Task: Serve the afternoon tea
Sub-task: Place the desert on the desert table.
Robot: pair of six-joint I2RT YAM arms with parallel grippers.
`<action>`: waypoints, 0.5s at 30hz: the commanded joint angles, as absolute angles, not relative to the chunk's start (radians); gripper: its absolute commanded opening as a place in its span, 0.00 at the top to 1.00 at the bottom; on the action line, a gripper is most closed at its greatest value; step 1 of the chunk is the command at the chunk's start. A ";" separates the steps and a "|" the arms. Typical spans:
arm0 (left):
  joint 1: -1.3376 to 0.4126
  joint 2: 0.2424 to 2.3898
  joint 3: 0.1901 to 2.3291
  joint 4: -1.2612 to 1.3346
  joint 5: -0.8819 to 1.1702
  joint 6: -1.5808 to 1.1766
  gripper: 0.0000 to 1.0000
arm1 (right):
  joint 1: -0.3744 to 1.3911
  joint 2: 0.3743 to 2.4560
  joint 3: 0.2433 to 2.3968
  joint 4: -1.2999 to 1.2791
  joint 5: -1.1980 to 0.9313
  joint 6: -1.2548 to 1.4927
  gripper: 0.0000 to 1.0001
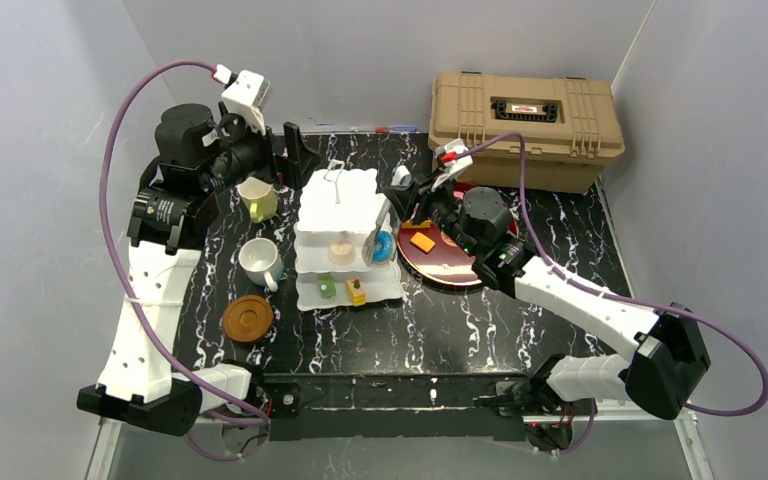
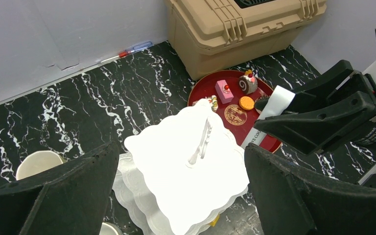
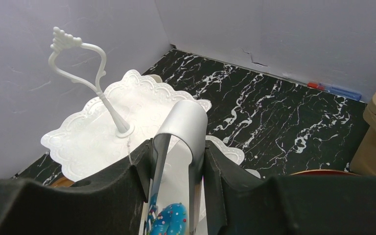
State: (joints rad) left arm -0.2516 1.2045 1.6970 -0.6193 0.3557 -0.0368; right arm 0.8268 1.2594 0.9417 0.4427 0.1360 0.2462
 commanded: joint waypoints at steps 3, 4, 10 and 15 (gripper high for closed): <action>-0.247 1.183 1.701 -0.600 0.373 -0.038 0.02 | 0.826 1.211 0.994 0.492 0.160 0.260 0.64; -0.247 1.184 1.700 -0.600 0.373 -0.038 0.02 | 0.823 1.210 0.992 0.497 0.158 0.267 0.64; -0.248 1.177 1.703 -0.600 0.373 -0.035 0.02 | 0.809 1.208 0.992 0.506 0.142 0.297 0.51; -0.248 1.177 1.703 -0.597 0.380 -0.040 0.02 | 0.807 1.226 0.999 0.493 0.113 0.279 0.43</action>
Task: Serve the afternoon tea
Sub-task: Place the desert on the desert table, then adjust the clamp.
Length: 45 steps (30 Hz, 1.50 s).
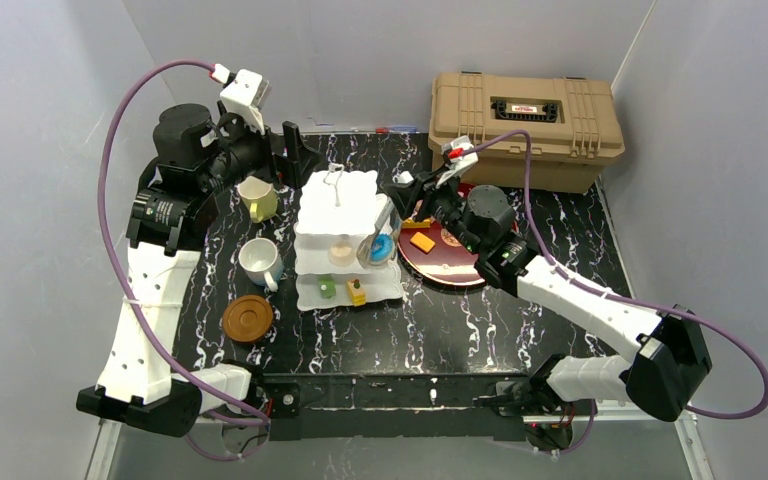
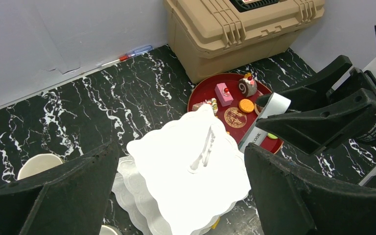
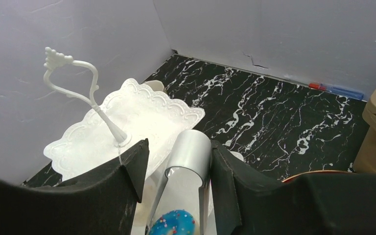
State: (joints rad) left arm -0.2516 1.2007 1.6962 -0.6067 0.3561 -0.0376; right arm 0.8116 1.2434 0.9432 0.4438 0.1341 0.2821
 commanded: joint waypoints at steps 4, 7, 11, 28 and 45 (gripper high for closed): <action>-0.248 1.174 1.699 -0.594 0.386 -0.040 0.02 | 0.805 1.213 0.998 0.496 0.117 0.273 0.41; -0.248 1.175 1.697 -0.591 0.387 -0.040 0.02 | 0.796 1.207 1.012 0.481 0.126 0.283 0.42; -0.248 1.175 1.697 -0.586 0.387 -0.041 0.02 | 0.781 1.206 1.019 0.469 0.117 0.305 0.51; -0.248 1.176 1.691 -0.577 0.391 -0.049 0.02 | 0.730 1.185 0.969 0.449 0.014 0.392 0.34; -0.248 1.177 1.693 -0.574 0.397 -0.050 0.02 | 0.684 1.184 0.989 0.459 -0.050 0.469 0.66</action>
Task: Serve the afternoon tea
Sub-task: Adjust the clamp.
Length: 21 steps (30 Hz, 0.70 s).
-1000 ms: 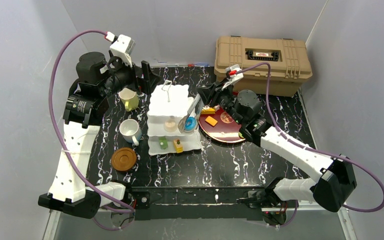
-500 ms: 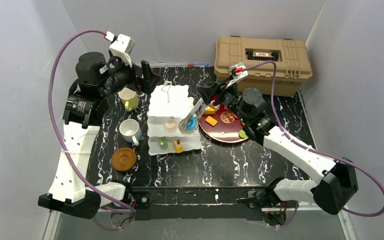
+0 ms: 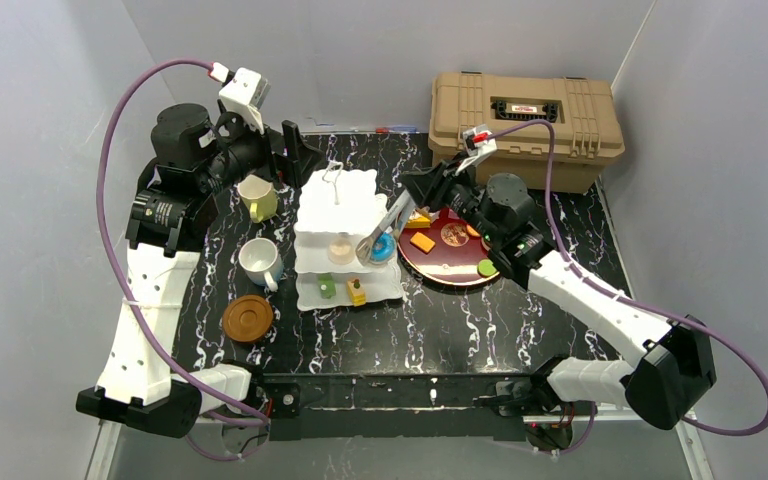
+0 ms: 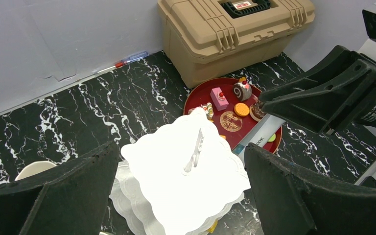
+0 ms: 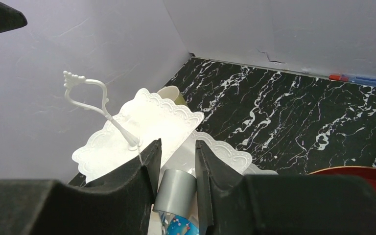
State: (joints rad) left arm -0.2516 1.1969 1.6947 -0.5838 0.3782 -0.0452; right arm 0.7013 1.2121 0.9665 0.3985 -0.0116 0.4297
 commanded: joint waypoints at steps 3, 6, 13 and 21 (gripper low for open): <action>-0.248 1.174 1.692 -0.574 0.397 -0.051 0.02 | 0.667 1.179 0.979 0.504 -0.061 0.514 0.68; -0.247 1.174 1.693 -0.574 0.399 -0.052 0.02 | 0.652 1.169 0.968 0.543 -0.071 0.540 0.68; -0.248 1.177 1.695 -0.572 0.408 -0.060 0.02 | 0.603 1.143 0.952 0.575 -0.106 0.603 0.67; -0.248 1.177 1.697 -0.572 0.414 -0.063 0.02 | 0.571 1.148 0.948 0.623 -0.138 0.684 0.66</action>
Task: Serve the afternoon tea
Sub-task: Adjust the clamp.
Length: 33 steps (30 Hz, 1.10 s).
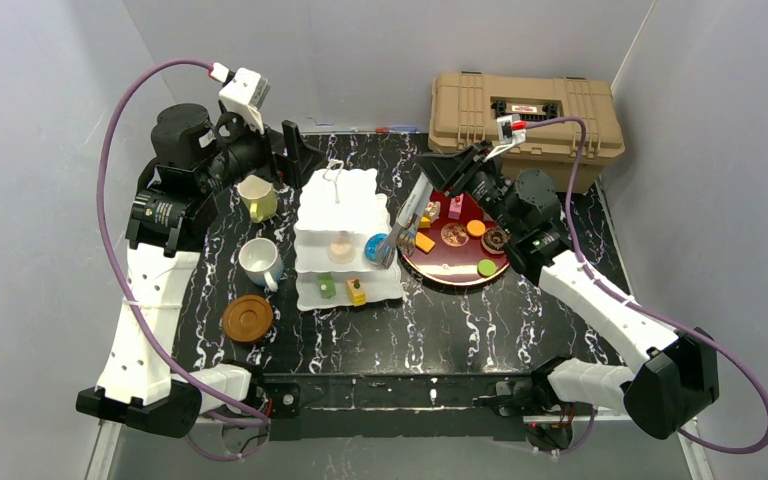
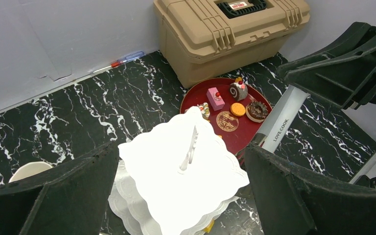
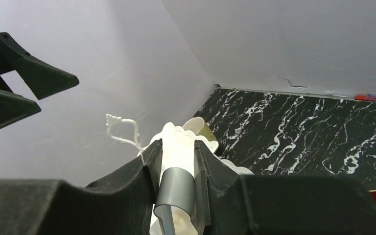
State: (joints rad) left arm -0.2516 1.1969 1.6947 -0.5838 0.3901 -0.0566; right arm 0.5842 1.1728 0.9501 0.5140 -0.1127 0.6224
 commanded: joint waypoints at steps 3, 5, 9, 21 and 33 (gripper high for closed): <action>-0.248 1.177 1.698 -0.572 0.411 -0.062 0.02 | 0.562 1.154 0.954 0.628 -0.149 0.702 0.66; -0.248 1.176 1.696 -0.572 0.411 -0.060 0.02 | 0.560 1.159 0.953 0.634 -0.160 0.716 0.66; -0.248 1.175 1.692 -0.572 0.412 -0.060 0.02 | 0.550 1.146 0.948 0.635 -0.162 0.729 0.67; -0.248 1.174 1.689 -0.569 0.408 -0.059 0.02 | 0.531 1.123 0.997 0.478 -0.141 0.592 0.94; -0.247 1.183 1.694 -0.561 0.414 -0.068 0.02 | 0.531 1.140 0.986 0.536 -0.069 0.549 0.98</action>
State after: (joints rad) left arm -0.2516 1.1969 1.6947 -0.5762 0.3939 -0.0612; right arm 0.5339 1.1519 0.9520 0.4236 -0.1154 0.5491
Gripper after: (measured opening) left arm 0.981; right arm 0.359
